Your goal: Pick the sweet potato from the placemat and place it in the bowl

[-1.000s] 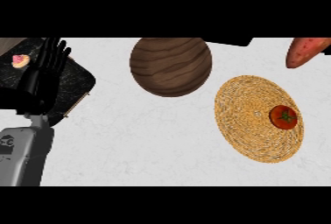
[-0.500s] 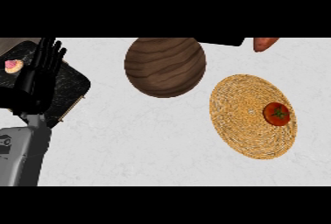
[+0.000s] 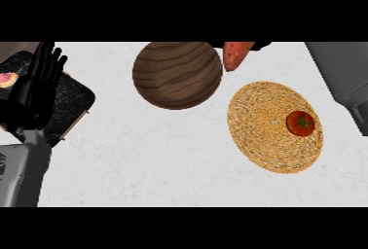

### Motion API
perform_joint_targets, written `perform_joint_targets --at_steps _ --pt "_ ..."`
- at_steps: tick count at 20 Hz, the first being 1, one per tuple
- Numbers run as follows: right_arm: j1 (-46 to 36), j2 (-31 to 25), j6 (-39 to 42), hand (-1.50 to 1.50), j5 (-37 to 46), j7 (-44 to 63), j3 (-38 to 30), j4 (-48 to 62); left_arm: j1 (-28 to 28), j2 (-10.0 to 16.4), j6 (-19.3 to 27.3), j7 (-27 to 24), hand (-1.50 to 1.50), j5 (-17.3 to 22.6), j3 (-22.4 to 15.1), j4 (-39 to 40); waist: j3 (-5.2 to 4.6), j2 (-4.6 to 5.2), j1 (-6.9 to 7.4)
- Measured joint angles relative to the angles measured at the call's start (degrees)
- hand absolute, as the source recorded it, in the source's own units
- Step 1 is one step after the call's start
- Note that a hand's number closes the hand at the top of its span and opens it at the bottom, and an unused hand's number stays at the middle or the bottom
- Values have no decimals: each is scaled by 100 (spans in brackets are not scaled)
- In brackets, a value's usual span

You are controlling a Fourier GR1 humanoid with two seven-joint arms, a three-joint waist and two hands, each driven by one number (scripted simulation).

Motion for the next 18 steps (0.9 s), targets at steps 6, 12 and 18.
perform_joint_targets --at_steps 6,12,18 --pt "-119 715 -260 150 194 -11 210 449 70 54 -2 -16 0 -9 60 -42 -2 -3 -74" --pt "48 1322 -1074 150 569 -2 451 816 183 7 -19 -103 0 -8 68 -19 -1 -4 -118" --pt "179 1729 -1455 -150 571 530 323 1356 95 15 -9 -78 0 -11 77 -31 -1 19 -102"
